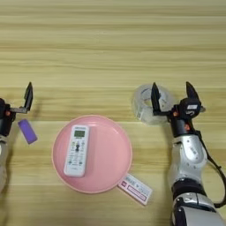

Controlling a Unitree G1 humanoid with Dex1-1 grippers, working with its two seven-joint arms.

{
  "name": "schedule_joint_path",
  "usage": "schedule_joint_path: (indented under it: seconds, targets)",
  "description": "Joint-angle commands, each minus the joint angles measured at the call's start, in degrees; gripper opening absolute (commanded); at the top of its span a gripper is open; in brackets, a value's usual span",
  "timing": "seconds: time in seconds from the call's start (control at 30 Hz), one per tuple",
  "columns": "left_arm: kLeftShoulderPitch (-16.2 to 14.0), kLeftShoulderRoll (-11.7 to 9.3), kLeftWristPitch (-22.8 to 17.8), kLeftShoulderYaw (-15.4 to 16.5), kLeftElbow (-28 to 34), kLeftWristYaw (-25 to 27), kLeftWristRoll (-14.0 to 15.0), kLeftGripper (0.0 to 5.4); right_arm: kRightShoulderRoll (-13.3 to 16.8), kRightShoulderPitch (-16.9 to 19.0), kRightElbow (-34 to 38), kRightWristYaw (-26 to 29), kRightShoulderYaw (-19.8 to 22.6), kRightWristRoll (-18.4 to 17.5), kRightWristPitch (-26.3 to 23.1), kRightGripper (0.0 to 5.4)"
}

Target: Move the objects on the table

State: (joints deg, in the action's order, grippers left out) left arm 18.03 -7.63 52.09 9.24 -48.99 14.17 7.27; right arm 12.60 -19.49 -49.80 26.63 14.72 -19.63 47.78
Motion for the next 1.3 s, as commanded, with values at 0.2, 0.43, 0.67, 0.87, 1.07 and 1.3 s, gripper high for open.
schedule_joint_path:
  seconds: [0.2, 0.43, 0.67, 0.87, 1.07, 1.3]
  targets:
    - [2.58, 0.24, -0.22, 0.84, -2.27, 1.52, 1.7, 5.4, 0.19, -2.54, -2.27, 0.45, 1.36, 0.21, -2.55, 5.38]
    - [3.26, 0.49, 0.63, 0.45, -3.28, 0.63, 0.7, 5.4, 1.31, -3.69, -4.06, 0.18, 0.98, 1.85, -4.32, 5.38]
    - [2.74, 1.07, 1.17, -0.17, -2.34, -0.59, -0.39, 5.4, 4.64, -3.92, 3.69, -1.06, 0.27, 4.02, -9.93, 5.38]
    - [2.55, 1.55, 1.01, -0.55, -1.87, -1.36, -1.09, 5.4, 9.7, -4.35, 13.45, -1.67, 0.15, 4.24, -22.49, 5.38]
    - [2.43, 1.55, 0.89, -0.73, -1.73, -1.5, -1.01, 5.4, 13.5, -6.22, 19.92, 3.82, -1.79, 2.01, -38.71, 5.38]
    - [1.98, 1.6, 1.03, -0.71, -1.14, -1.5, -0.86, 5.4, 18.77, -10.92, 17.33, 11.23, -5.21, 3.79, -53.48, 5.38]
